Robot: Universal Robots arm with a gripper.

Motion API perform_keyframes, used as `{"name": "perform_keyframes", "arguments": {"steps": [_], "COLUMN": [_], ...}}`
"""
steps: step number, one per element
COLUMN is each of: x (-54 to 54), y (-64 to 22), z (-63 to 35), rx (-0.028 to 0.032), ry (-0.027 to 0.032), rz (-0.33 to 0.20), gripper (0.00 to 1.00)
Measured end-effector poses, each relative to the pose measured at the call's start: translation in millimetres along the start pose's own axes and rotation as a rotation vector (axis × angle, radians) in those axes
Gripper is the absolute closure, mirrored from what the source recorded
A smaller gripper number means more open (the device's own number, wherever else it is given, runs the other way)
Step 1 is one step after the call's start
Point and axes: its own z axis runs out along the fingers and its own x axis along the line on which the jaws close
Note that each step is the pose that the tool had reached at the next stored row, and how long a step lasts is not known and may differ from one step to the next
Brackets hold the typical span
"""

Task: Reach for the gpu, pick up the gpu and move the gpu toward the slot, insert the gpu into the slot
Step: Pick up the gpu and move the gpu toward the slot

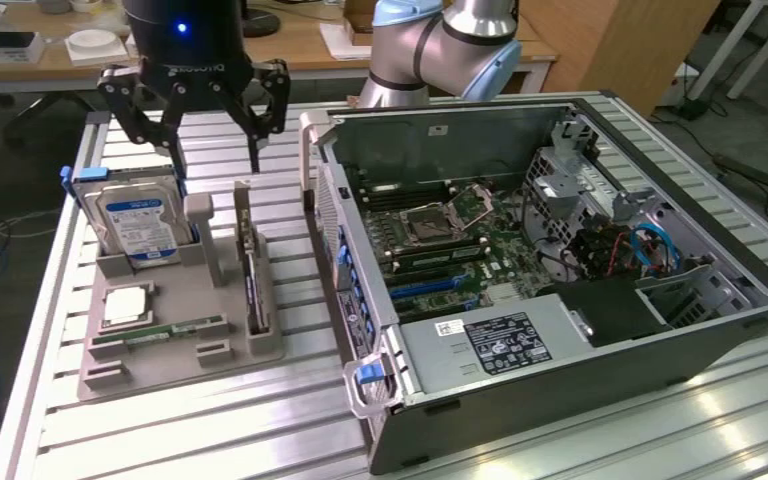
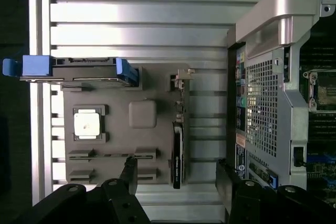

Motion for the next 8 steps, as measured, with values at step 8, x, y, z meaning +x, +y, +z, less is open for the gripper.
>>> {"name": "perform_keyframes", "arguments": {"steps": [8], "x": [0.1], "y": [-0.2], "z": [6.1], "rx": [-0.0003], "ry": [0.0004], "rz": [-0.009], "gripper": [0.29]}}
